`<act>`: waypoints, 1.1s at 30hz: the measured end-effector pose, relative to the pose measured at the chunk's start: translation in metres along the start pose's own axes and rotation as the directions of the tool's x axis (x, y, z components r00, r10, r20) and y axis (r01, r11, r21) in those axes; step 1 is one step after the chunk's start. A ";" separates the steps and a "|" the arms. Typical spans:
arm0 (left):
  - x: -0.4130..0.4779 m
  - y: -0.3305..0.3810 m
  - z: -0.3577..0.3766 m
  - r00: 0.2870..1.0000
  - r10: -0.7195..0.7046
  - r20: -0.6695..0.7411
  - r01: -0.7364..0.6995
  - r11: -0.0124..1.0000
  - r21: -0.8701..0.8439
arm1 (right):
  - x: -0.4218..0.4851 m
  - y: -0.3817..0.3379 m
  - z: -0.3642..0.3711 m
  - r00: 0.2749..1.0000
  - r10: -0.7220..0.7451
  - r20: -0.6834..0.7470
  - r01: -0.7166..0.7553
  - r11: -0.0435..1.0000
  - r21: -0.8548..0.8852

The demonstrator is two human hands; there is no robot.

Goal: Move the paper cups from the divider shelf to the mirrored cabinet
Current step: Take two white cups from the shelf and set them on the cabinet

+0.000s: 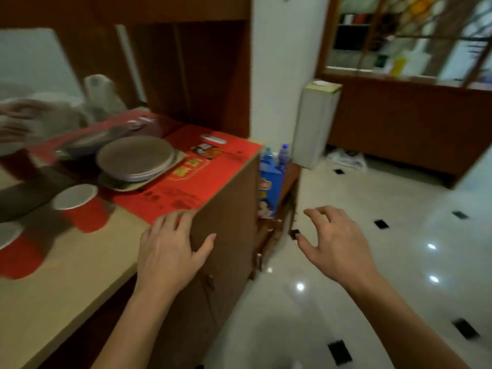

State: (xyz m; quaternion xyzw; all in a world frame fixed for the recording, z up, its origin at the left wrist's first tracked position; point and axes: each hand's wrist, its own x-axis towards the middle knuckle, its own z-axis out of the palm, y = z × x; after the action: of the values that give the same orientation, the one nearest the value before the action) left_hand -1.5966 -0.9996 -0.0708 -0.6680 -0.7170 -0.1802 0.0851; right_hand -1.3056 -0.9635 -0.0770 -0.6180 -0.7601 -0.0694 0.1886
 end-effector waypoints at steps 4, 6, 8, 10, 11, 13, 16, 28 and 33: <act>0.014 0.067 0.016 0.986 0.164 0.001 -0.163 0.981 -0.106 | -0.039 0.064 -0.027 0.985 0.172 -0.024 -0.173 0.980 -0.098; 0.021 0.100 0.026 0.971 0.239 0.004 -0.236 0.962 -0.139 | -0.055 0.093 -0.037 0.969 0.244 -0.051 -0.248 0.961 -0.123; 0.029 0.133 0.036 0.954 0.299 0.009 -0.295 0.944 -0.145 | -0.069 0.122 -0.044 0.950 0.305 -0.069 -0.312 0.941 -0.130; 0.037 0.166 0.048 0.935 0.354 0.016 -0.348 0.925 -0.155 | -0.080 0.150 -0.048 0.927 0.368 -0.068 -0.374 0.917 -0.136; 0.042 0.184 0.053 0.925 0.380 0.016 -0.372 0.913 -0.167 | -0.084 0.164 -0.050 0.915 0.398 -0.065 -0.403 0.904 -0.144; 0.052 0.218 0.065 0.903 0.429 0.011 -0.420 0.889 -0.181 | -0.091 0.194 -0.052 0.893 0.446 -0.062 -0.450 0.880 -0.152; 0.071 0.272 0.086 0.872 0.490 0.021 -0.477 0.857 -0.195 | -0.094 0.244 -0.049 0.879 0.464 -0.109 -0.476 0.866 -0.156; 0.163 0.487 0.159 0.817 0.574 0.050 -0.544 0.797 -0.262 | -0.040 0.453 -0.053 0.824 0.559 -0.089 -0.566 0.809 -0.157; 0.192 0.549 0.184 0.790 0.608 0.072 -0.574 0.777 -0.258 | -0.018 0.517 -0.048 0.807 0.585 -0.079 -0.590 0.794 -0.143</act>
State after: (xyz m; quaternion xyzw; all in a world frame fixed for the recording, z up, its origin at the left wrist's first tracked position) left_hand -1.0499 -0.7302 -0.0908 -0.8764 -0.4498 -0.1719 0.0076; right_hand -0.7937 -0.8791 -0.1058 -0.8353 -0.5196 -0.0778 0.1621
